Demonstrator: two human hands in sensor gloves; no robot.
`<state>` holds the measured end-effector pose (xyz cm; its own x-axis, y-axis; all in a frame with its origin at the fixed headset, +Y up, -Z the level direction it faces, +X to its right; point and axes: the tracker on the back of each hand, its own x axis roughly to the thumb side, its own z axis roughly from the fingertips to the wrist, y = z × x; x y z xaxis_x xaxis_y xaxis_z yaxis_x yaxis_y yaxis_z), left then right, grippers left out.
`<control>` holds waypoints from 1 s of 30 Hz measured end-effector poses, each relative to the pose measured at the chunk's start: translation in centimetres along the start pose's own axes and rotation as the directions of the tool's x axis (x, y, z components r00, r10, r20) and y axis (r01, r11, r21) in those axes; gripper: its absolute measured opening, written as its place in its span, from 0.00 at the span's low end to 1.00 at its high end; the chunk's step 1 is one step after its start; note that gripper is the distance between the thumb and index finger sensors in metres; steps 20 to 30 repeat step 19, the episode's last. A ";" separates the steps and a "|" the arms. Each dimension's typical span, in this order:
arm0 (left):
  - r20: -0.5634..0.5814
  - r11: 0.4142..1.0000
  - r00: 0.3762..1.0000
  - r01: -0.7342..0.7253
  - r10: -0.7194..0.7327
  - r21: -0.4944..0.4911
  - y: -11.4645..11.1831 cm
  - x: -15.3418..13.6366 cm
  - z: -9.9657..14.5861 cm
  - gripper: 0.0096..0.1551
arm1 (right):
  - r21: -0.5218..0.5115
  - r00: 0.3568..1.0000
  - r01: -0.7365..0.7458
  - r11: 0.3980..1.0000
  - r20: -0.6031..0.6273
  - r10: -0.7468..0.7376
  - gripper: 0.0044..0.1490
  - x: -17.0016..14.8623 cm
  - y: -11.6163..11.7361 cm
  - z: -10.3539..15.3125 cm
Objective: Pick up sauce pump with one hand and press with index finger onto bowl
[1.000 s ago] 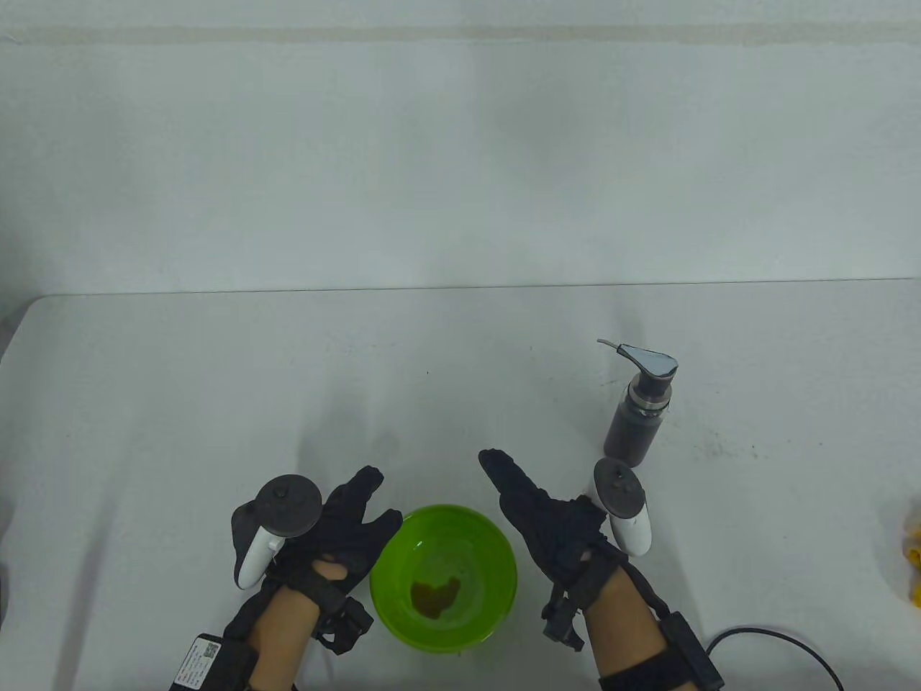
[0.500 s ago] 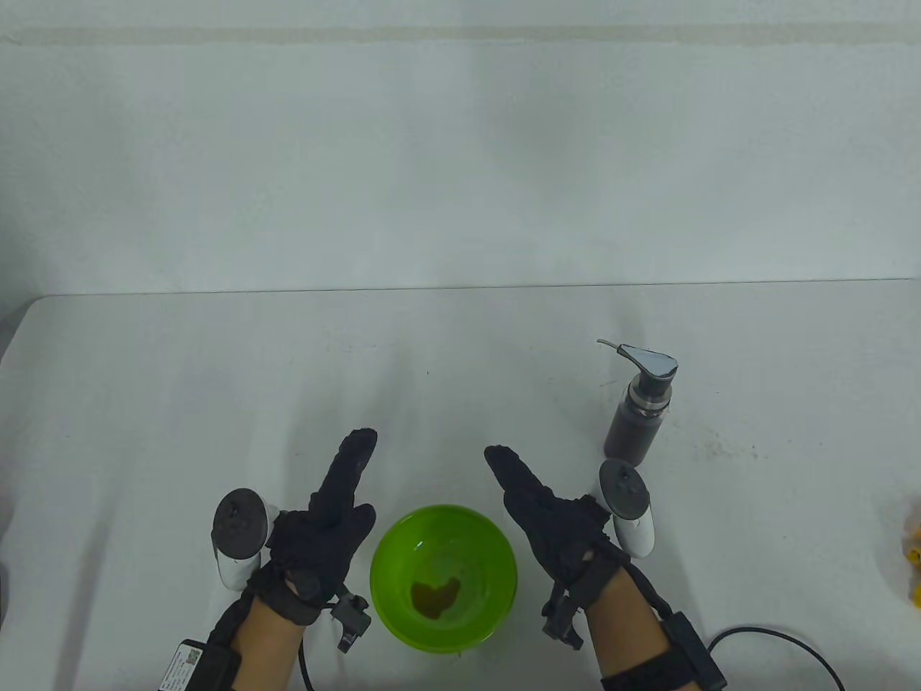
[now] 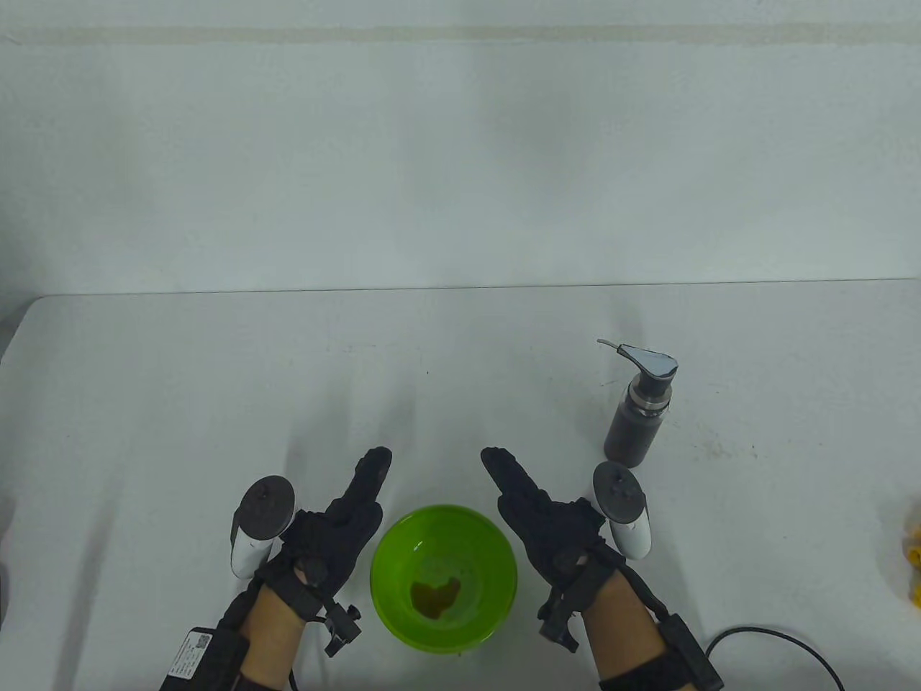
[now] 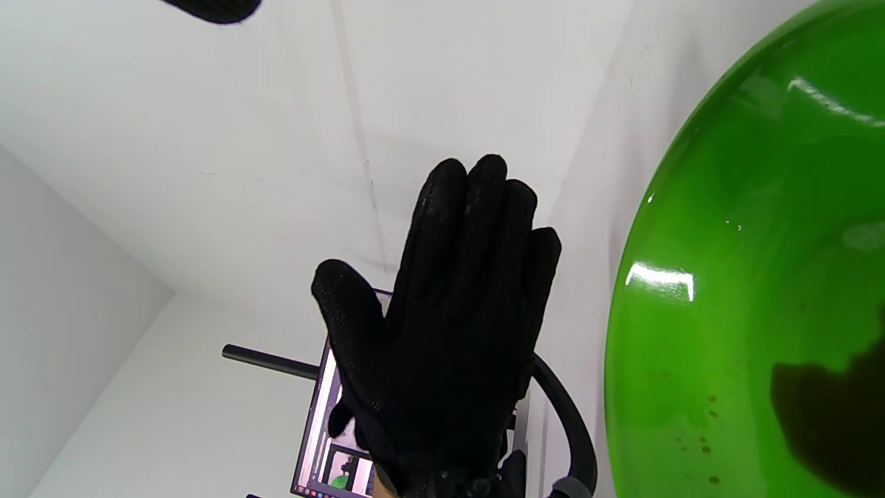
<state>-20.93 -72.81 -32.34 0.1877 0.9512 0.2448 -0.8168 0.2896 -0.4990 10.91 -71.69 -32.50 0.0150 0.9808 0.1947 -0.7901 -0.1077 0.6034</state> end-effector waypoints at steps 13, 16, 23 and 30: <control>0.013 0.999 0.999 0.049 -0.049 -0.019 -0.6 0.4 -0.1 0.61 | -0.001 1.000 -0.013 1.000 -0.009 0.013 0.46 -0.1 0.0 0.0; 0.012 0.999 0.999 0.044 -0.044 -0.019 -0.6 0.4 -0.1 0.61 | 0.001 1.000 -0.016 1.000 -0.012 0.016 0.46 -0.2 0.1 -0.1; 0.010 0.999 0.999 0.048 -0.048 -0.020 -0.7 0.3 -0.2 0.61 | -0.001 1.000 -0.014 1.000 -0.015 0.014 0.46 -0.2 0.1 -0.1; 0.010 0.999 0.999 0.048 -0.048 -0.020 -0.7 0.3 -0.2 0.61 | -0.001 1.000 -0.014 1.000 -0.015 0.014 0.46 -0.2 0.1 -0.1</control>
